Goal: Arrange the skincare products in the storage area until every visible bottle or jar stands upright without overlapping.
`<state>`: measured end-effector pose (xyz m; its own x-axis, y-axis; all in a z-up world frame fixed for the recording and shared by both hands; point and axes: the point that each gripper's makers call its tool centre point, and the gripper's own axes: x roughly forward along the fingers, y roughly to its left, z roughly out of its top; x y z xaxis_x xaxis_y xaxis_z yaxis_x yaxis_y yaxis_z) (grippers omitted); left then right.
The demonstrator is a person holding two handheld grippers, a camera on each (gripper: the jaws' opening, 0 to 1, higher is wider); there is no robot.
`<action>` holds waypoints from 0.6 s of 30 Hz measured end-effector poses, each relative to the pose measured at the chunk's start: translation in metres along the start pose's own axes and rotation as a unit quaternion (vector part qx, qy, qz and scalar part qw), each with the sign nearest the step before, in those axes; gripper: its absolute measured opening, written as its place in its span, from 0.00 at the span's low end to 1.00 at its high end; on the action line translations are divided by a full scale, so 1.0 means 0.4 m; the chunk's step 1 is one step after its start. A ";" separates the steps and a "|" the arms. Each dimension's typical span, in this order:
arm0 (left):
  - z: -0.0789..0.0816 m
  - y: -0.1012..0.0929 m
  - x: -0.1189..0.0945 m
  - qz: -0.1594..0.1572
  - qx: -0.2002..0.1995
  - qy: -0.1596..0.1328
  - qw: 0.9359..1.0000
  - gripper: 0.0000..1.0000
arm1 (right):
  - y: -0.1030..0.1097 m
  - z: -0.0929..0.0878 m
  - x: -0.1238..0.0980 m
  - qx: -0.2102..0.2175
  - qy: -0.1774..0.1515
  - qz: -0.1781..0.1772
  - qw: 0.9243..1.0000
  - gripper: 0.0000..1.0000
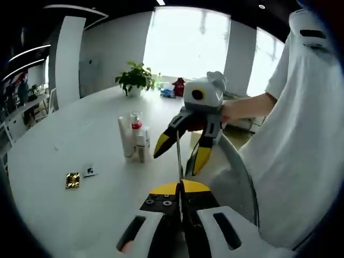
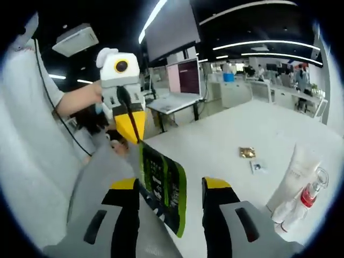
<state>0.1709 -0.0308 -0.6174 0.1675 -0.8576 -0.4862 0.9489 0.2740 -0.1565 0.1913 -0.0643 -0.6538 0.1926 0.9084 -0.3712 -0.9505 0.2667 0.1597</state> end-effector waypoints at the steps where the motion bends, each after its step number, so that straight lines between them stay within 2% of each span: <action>1: 0.005 -0.009 0.002 -0.008 0.000 0.000 1.000 0.02 | 0.005 0.002 -0.001 -0.002 -0.002 0.005 1.000 0.35; 3: 0.015 -0.015 0.002 -0.014 0.002 -0.007 1.000 0.02 | 0.021 0.004 -0.003 -0.022 -0.005 0.022 0.999 0.19; 4: 0.017 -0.015 0.003 -0.016 0.001 -0.009 1.000 0.02 | 0.036 0.005 -0.003 -0.027 -0.006 0.038 0.999 0.17; 5: 0.019 -0.013 0.002 -0.020 0.001 -0.011 1.000 0.02 | 0.039 0.005 -0.002 -0.019 -0.006 0.036 0.999 0.16; 6: 0.021 -0.008 0.001 -0.020 -0.001 -0.013 1.000 0.02 | 0.042 0.005 -0.002 -0.030 -0.008 0.038 0.999 0.12; 7: 0.028 -0.005 0.002 -0.018 -0.008 -0.020 1.000 0.02 | 0.042 0.003 -0.003 -0.031 -0.008 0.035 0.999 0.09; 8: 0.032 -0.002 0.002 -0.017 -0.011 -0.025 0.999 0.02 | 0.055 0.005 -0.006 -0.024 -0.014 0.048 0.998 0.02; 9: 0.035 0.009 -0.001 -0.015 -0.013 -0.029 0.999 0.02 | 0.069 0.009 -0.007 -0.016 -0.021 0.060 0.998 0.02; 10: 0.038 0.012 -0.001 -0.015 -0.016 -0.029 0.999 0.02 | 0.057 0.010 -0.009 -0.018 -0.024 0.042 0.999 0.02; 11: 0.039 0.014 0.001 -0.015 -0.017 -0.030 0.999 0.02 | 0.060 0.011 -0.011 -0.011 -0.024 0.045 0.999 0.01; 14: 0.054 0.006 0.016 -0.013 -0.022 -0.040 0.999 0.02 | 0.040 0.013 -0.027 0.022 -0.044 0.021 0.999 0.01; 16: 0.074 0.006 0.034 0.006 -0.016 -0.057 0.998 0.04 | 0.035 0.017 -0.041 0.050 -0.060 0.012 0.997 0.01; 18: 0.078 0.035 0.030 0.025 -0.020 -0.072 0.997 0.12 | 0.028 0.022 -0.056 0.058 -0.074 -0.002 0.996 0.01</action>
<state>0.1947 -0.0509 -0.5987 0.2540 -0.8953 -0.3660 0.9272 0.3331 -0.1713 0.1785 -0.0791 -0.6357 0.2385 0.9425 -0.2341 -0.9166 0.2981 0.2663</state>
